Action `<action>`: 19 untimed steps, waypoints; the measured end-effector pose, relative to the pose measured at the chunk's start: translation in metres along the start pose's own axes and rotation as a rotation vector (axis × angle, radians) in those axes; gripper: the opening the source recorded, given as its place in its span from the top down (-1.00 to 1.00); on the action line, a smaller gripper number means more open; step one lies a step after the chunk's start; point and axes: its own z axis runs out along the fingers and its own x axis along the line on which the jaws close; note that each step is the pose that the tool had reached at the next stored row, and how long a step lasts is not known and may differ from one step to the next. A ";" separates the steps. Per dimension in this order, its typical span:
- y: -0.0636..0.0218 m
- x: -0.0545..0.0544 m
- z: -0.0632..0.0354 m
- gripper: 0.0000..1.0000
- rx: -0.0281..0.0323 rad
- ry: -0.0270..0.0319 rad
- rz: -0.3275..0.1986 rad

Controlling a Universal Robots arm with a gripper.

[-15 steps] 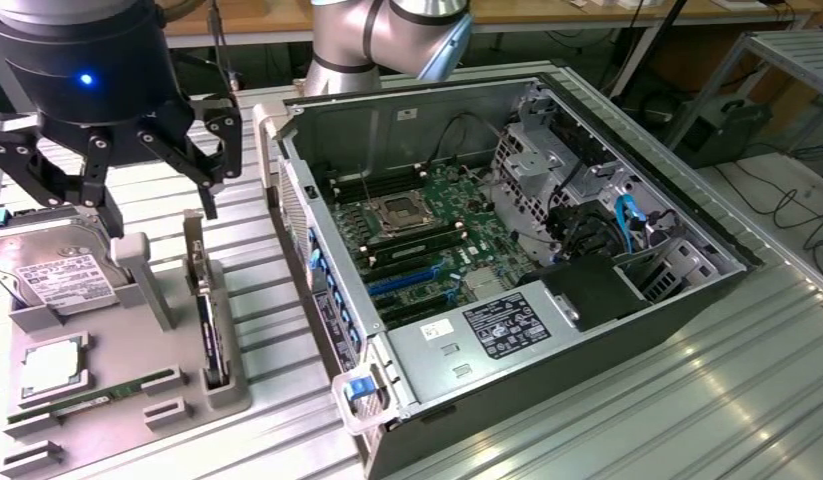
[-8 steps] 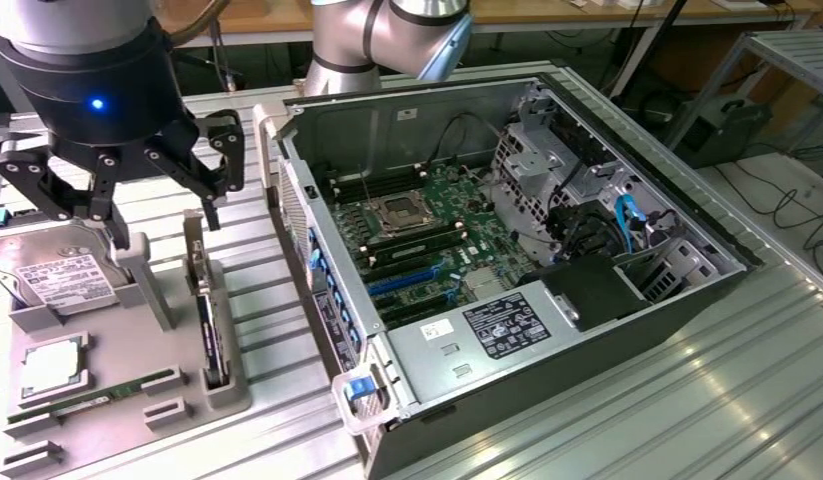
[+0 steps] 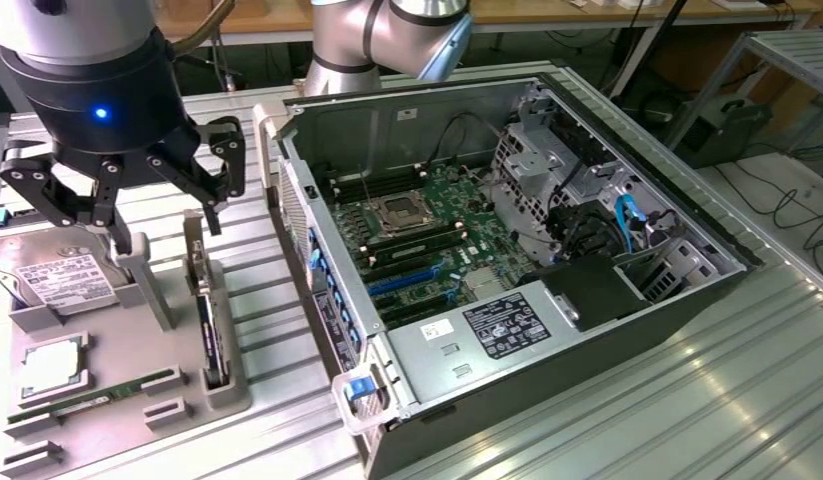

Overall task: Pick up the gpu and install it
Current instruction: 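Pick up the gpu and move the gpu toward the slot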

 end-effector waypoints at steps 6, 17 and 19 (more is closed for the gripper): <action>-0.0008 0.000 0.0075 -0.44 0.0000 0.0003 -0.001; -0.0016 0.000 0.0185 -0.44 0.0000 0.0003 -0.001; -0.0018 0.000 0.0204 -0.44 0.0000 0.0003 -0.001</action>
